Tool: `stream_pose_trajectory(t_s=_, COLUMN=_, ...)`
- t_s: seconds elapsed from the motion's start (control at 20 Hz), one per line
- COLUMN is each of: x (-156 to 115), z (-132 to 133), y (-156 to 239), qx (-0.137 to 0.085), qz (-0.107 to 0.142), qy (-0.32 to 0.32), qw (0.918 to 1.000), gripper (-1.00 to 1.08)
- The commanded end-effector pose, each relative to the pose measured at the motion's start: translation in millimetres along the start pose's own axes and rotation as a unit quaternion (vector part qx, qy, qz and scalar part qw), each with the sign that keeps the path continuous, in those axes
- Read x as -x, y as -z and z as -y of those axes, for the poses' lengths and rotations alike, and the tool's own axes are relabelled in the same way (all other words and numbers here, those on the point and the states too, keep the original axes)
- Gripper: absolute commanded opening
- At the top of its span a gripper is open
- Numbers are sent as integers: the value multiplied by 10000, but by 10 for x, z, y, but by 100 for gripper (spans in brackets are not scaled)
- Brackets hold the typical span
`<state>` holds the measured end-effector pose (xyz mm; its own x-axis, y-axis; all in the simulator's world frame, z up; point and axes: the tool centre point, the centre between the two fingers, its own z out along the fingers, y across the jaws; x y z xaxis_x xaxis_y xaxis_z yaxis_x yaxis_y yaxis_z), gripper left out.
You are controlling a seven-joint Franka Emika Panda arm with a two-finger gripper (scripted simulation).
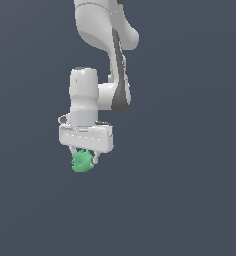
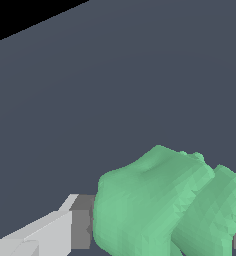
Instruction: Pick up the object and move it to a goal position.
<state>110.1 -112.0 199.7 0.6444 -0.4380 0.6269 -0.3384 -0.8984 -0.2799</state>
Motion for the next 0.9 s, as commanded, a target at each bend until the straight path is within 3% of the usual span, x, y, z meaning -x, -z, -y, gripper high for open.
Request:
stream_pose_trajectory(t_s=0.0, x=-228, z=-3, y=77, qx=-132, qz=-299, qy=-10, qw=9995, gripper=-100)
stream_pose_trajectory(t_s=0.45, x=-946, z=-33, y=426, qx=-590, qz=-1287, qy=-45, qw=9899, gripper=-100)
stream_pose_trajectory(t_s=0.85, x=-1569, z=-97, y=893, qx=-1047, qz=-2240, qy=-72, qw=9689, gripper=-100)
